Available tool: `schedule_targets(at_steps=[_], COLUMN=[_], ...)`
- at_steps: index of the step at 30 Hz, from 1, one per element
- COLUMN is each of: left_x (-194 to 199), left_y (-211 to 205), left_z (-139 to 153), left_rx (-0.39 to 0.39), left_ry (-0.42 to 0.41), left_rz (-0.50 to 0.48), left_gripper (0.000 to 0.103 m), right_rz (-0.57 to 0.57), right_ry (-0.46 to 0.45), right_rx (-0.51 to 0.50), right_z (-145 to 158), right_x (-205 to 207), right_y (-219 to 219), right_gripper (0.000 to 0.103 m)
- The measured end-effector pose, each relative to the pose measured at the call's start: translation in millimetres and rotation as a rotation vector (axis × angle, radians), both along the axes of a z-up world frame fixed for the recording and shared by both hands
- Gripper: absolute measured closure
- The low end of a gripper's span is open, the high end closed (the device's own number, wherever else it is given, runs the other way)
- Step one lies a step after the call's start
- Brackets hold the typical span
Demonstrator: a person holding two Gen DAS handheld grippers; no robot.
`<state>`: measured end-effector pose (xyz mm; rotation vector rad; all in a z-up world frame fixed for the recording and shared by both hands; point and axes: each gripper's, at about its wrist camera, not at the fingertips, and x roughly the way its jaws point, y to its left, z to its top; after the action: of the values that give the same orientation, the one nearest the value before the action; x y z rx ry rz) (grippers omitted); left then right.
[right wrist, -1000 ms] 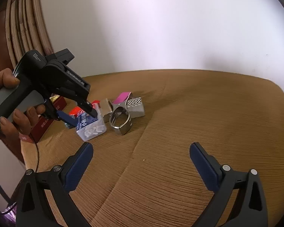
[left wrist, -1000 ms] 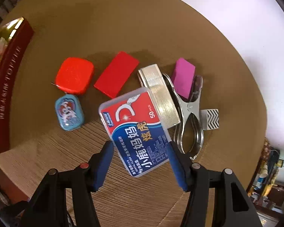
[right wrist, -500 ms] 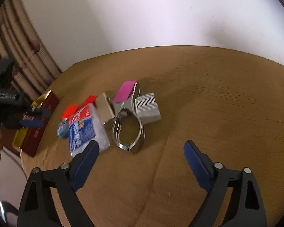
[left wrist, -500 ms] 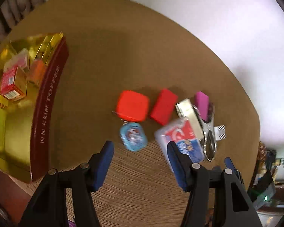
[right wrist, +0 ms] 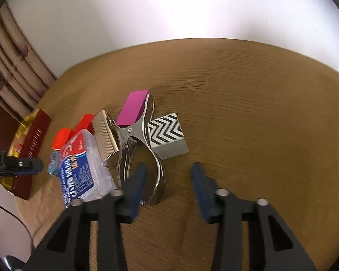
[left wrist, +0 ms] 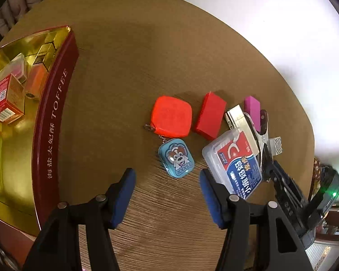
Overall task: Organize rigid objects
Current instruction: 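Grasp the blue dog-print tin with the left tool while the right tool grasps the silver clip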
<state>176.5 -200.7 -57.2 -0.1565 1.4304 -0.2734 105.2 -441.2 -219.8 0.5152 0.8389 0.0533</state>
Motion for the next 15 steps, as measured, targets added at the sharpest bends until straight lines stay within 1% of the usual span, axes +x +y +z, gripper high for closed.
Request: schedule_targets(at_steps=[1, 2, 3, 5, 7, 10, 13, 15], left_x=[1, 1, 2, 4, 5, 7, 10, 11], left_y=[1, 0, 0, -4, -6, -12, -18, -22], left_z=[0, -1, -2, -8, -9, -11, -14, -16], left_rx=[0.005, 0.004, -0.006, -0.024, -0.015, 0.003, 0.000, 0.003], left_ry=[-0.004, -0.004, 0.003, 0.021, 0.026, 0.022, 0.028, 0.027], left_rz=[-0.005, -0.008, -0.009, -0.009, -0.010, -0.019, -0.019, -0.013], left_gripper=[0.043, 0.043, 0.043, 0.043, 0.043, 0.043, 0.043, 0.043], right_rz=[0.008, 0.011, 0.016, 0.027, 0.035, 0.031, 0.022, 0.017], right_ry=[0.011, 0.015, 0.016, 0.007, -0.004, -0.014, -0.006, 0.000], right_rx=[-0.017, -0.029, -0.042, -0.056, -0.049, 0.005, 0.087, 0.124], right_z=[0, 1, 2, 4, 2, -1, -9, -12], right_x=[4, 6, 7, 6, 2, -9, -25, -35], right_y=[3, 4, 7, 10, 10, 2, -14, -21], right_gripper=[0.085, 0.093, 0.097, 0.097, 0.097, 0.097, 0.097, 0.097])
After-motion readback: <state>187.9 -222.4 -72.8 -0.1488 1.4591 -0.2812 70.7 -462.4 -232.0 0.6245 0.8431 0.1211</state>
